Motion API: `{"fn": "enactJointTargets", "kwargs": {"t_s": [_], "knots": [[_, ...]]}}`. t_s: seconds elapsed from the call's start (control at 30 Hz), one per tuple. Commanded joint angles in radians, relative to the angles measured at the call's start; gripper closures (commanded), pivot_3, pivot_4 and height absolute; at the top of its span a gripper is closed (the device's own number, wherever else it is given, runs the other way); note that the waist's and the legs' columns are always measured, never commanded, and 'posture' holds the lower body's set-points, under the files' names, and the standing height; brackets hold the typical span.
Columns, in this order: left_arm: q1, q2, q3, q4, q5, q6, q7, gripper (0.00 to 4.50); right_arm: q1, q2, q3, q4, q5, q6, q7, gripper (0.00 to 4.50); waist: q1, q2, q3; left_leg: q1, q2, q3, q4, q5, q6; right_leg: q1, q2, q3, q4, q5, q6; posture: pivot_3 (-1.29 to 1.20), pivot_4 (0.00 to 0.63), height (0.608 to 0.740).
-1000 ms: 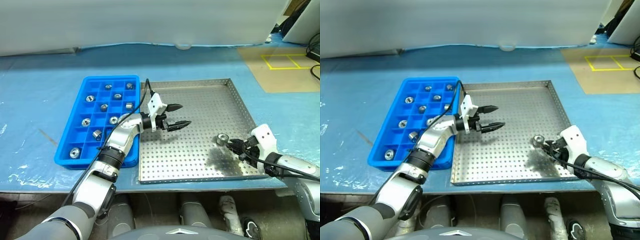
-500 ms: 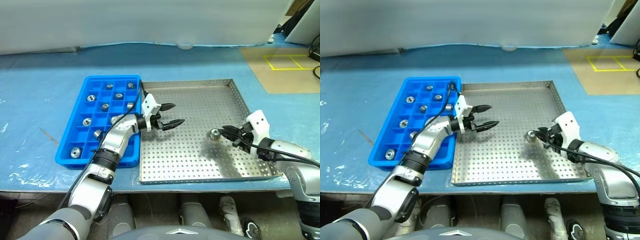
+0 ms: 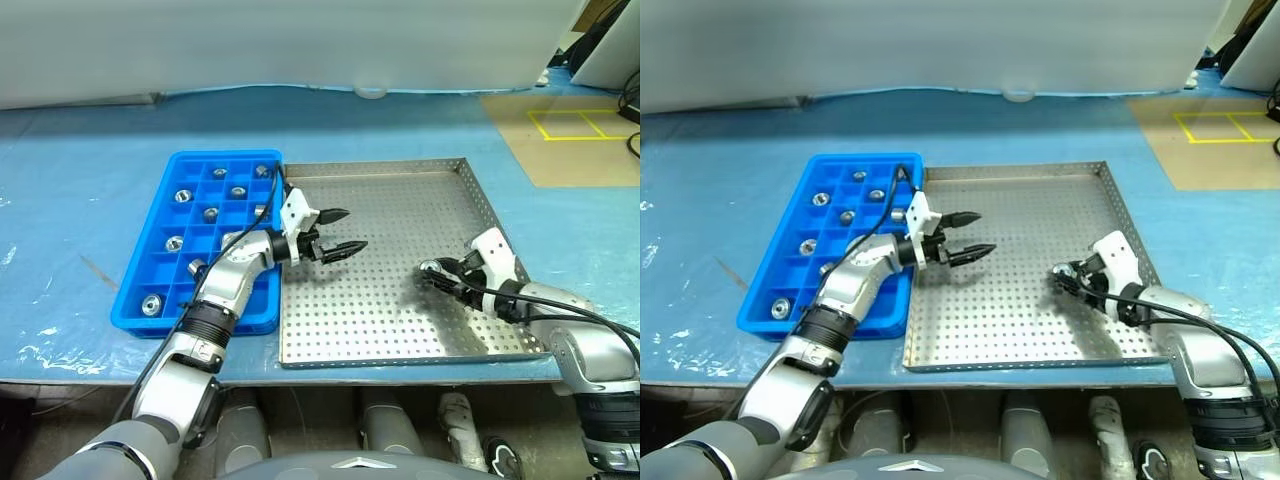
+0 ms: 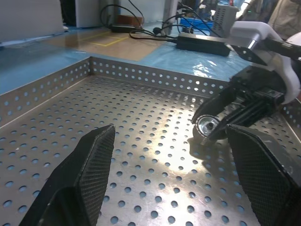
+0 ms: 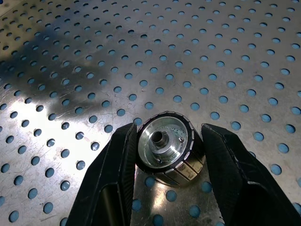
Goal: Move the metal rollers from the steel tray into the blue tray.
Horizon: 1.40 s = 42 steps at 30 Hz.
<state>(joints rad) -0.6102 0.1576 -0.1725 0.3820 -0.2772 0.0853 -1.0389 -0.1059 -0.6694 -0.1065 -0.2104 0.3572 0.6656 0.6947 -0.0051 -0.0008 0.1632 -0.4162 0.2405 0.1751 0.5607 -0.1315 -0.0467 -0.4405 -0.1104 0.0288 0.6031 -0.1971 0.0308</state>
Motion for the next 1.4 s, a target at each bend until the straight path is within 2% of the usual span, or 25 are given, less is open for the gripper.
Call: {"fn": "enactJointTargets", "kwargs": {"t_s": [0.03,0.1,0.13,0.37,0.73,0.97,1.13,1.27,1.4], "knots": [[0.011,0.030,-0.032,-0.068,-0.012,0.037,-0.067,0.51,-0.010,-0.001,0.000,0.001,-0.009,-0.026,0.001,3.10,0.001,0.000,0.000,0.000,0.000,0.000,0.000,0.000,0.000,0.000,0.000,0.000,0.000,0.000,0.000,-0.27,0.150,0.740],[0.011,0.052,-0.055,-0.077,0.002,0.045,-0.095,0.51,-0.016,-0.002,0.000,-0.002,-0.006,-0.028,0.004,3.68,0.001,0.000,0.000,0.000,0.000,0.000,0.000,0.000,0.000,0.000,0.000,0.000,0.000,0.000,0.000,-0.27,0.150,0.740],[0.008,0.060,-0.064,-0.078,0.010,0.044,-0.104,0.51,-0.022,-0.003,0.002,-0.003,-0.006,-0.028,0.005,3.76,0.001,0.000,0.000,0.000,0.000,0.000,0.000,0.000,0.000,0.000,0.000,0.000,0.000,0.000,0.000,-0.26,0.150,0.740],[-0.009,0.069,-0.053,-0.077,0.030,0.012,-0.086,0.51,-0.148,0.032,0.032,-0.018,0.036,-0.026,0.041,3.76,-0.002,0.000,0.000,0.000,0.000,0.000,0.000,0.000,0.000,-0.001,0.000,0.000,0.002,0.000,0.000,-0.22,0.150,0.740],[0.086,0.159,0.004,-0.228,0.007,0.075,-0.020,0.51,-0.343,0.101,0.141,0.104,0.028,-0.081,0.142,3.76,0.030,0.000,0.000,0.000,0.001,0.000,-0.001,0.000,-0.001,-0.001,0.000,0.000,0.002,0.000,-0.001,-0.05,0.150,0.740],[0.200,0.230,0.070,-0.381,0.003,0.133,0.079,0.51,-0.545,0.207,0.260,0.325,-0.025,-0.185,0.251,3.76,0.060,0.000,0.000,0.000,0.001,0.000,-0.001,0.001,-0.002,-0.001,0.000,-0.002,0.004,0.000,-0.001,0.13,0.150,0.740],[0.330,0.263,0.127,-0.530,0.002,0.184,0.178,0.51,-0.679,0.290,0.317,0.539,-0.083,-0.303,0.328,3.76,0.101,0.000,0.000,-0.001,0.002,-0.001,-0.003,0.001,-0.002,-0.003,0.000,-0.003,0.003,0.000,-0.001,0.26,0.150,0.740],[0.432,0.289,0.174,-0.645,-0.003,0.226,0.250,0.51,-0.757,0.352,0.340,0.686,-0.118,-0.386,0.393,3.76,0.131,0.000,0.000,-0.003,0.002,-0.002,-0.004,0.001,-0.002,-0.003,0.000,-0.006,0.003,-0.001,-0.003,0.37,0.150,0.740],[0.527,0.298,0.216,-0.746,-0.014,0.266,0.318,0.51,-0.805,0.389,0.366,0.775,-0.129,-0.435,0.516,3.76,0.159,0.000,0.000,-0.004,0.002,-0.003,-0.004,0.001,-0.003,-0.004,-0.001,-0.008,0.003,-0.001,-0.003,0.46,0.150,0.740]]}}
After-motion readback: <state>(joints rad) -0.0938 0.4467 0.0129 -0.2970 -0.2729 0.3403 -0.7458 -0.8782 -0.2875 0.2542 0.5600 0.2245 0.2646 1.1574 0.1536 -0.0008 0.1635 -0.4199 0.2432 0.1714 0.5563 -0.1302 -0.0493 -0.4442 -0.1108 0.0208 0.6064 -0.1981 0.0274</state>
